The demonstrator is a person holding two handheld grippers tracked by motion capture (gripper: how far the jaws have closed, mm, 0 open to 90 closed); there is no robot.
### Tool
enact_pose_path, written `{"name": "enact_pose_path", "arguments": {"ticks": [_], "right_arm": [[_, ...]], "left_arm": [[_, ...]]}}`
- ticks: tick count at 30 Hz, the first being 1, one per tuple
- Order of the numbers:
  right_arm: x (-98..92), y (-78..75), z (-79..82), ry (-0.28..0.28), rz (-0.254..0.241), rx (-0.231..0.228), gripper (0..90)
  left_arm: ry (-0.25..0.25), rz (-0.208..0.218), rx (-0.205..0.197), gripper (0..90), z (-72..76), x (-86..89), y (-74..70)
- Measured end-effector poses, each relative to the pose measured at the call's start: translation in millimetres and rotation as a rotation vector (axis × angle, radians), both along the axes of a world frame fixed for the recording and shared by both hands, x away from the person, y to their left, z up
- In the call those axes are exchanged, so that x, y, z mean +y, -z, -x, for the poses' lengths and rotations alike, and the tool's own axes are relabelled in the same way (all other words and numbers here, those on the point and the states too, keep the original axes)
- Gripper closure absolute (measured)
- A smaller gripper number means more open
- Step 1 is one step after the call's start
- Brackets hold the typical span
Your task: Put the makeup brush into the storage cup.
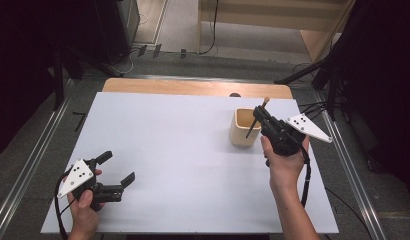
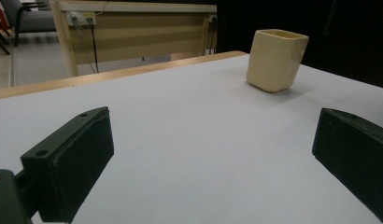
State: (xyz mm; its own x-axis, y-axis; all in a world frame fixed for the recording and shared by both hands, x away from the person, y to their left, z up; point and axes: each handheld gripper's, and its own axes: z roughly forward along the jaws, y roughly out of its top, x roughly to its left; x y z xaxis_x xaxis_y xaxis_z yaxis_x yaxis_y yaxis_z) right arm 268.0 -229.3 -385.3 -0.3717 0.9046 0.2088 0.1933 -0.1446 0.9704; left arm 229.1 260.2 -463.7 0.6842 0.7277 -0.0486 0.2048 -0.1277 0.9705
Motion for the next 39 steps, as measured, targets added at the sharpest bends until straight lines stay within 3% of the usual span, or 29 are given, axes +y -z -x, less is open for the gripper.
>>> {"name": "enact_pose_path", "arguments": {"ticks": [6,12,18,26,31,39], "right_arm": [[-2.6,-3.0,-12.5,0.013,0.019,-0.007,84.4],[-8.3,-5.1,-24.1,0.04,0.004,-0.015,84.4],[-11.0,-5.2,-33.4,0.067,0.036,-0.039,84.4],[-14.3,5.4,-44.7,0.102,0.071,-0.016,84.4],[-16.6,14.6,-50.1,0.09,0.076,-0.01,84.5],[-15.5,31.6,-56.1,0.078,0.124,0.011,84.5]], "left_arm": [[0.011,-0.012,0.003,0.0,-0.6,-3.2,2.0],[0.016,-0.019,0.007,0.0,-0.6,-4.4,2.8],[0.014,-0.01,0.006,0.0,-0.3,-3.1,2.1],[0.021,-0.015,0.008,0.0,-0.1,-4.8,2.4],[0.024,-0.016,0.007,0.0,0.1,-4.9,2.0],[0.021,-0.017,0.008,0.0,-0.1,-4.9,2.2]]}}
